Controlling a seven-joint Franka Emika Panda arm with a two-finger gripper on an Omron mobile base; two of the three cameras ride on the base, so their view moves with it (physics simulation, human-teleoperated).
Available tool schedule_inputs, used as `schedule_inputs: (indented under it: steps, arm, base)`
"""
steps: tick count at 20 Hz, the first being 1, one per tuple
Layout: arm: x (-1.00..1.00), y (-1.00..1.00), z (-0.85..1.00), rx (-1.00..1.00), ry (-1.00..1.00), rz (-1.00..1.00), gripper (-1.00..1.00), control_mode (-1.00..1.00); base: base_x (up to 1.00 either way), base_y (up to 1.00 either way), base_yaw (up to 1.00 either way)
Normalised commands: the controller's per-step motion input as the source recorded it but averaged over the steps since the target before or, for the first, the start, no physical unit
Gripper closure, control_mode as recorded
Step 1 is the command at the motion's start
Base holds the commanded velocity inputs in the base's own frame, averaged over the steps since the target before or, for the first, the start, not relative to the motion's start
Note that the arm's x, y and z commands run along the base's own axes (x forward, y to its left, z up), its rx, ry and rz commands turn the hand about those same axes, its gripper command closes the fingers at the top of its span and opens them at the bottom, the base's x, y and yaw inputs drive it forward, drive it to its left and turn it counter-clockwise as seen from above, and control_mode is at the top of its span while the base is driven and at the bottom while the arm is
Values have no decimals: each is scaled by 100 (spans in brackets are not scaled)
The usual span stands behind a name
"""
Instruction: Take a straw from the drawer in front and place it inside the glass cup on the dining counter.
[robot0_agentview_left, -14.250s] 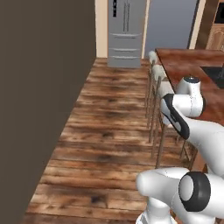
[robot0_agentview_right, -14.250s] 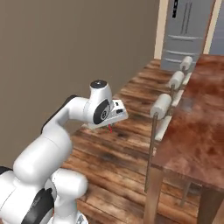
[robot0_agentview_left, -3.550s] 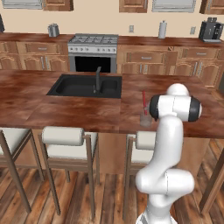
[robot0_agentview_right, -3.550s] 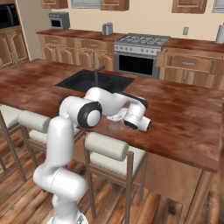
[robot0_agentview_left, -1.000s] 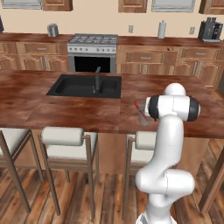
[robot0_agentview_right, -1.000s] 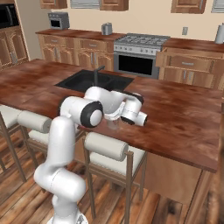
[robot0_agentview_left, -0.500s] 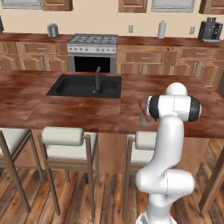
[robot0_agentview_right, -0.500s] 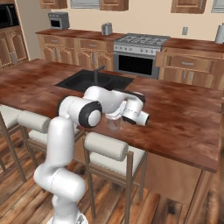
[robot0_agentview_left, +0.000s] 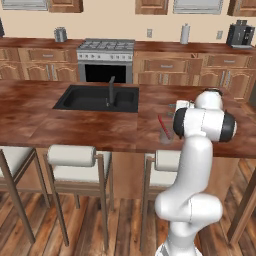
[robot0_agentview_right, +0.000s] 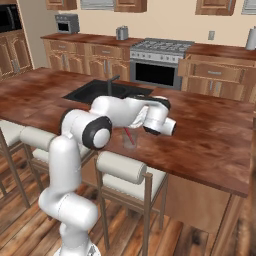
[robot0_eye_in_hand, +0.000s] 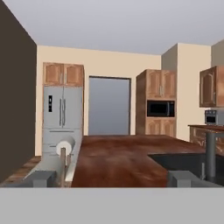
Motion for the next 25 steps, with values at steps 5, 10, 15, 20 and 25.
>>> schedule_inputs:
  steps: [5, 10, 15, 20, 25]
  arm:
    - [-87, -11, 65, 0, 0, -6, -100, -100]
    - [-100, 0, 65, -11, 0, -9, -100, -100]
    - [-100, -1, 58, -17, 0, -10, -100, -100]
    - [-99, 0, 44, -21, 0, -11, -100, -100]
    - [-68, 16, 28, -23, 0, -7, -100, -100]
  base:
    - [0, 0, 0]
    - [0, 0, 0]
    - [0, 0, 0]
    - [0, 0, 0]
    - [0, 0, 0]
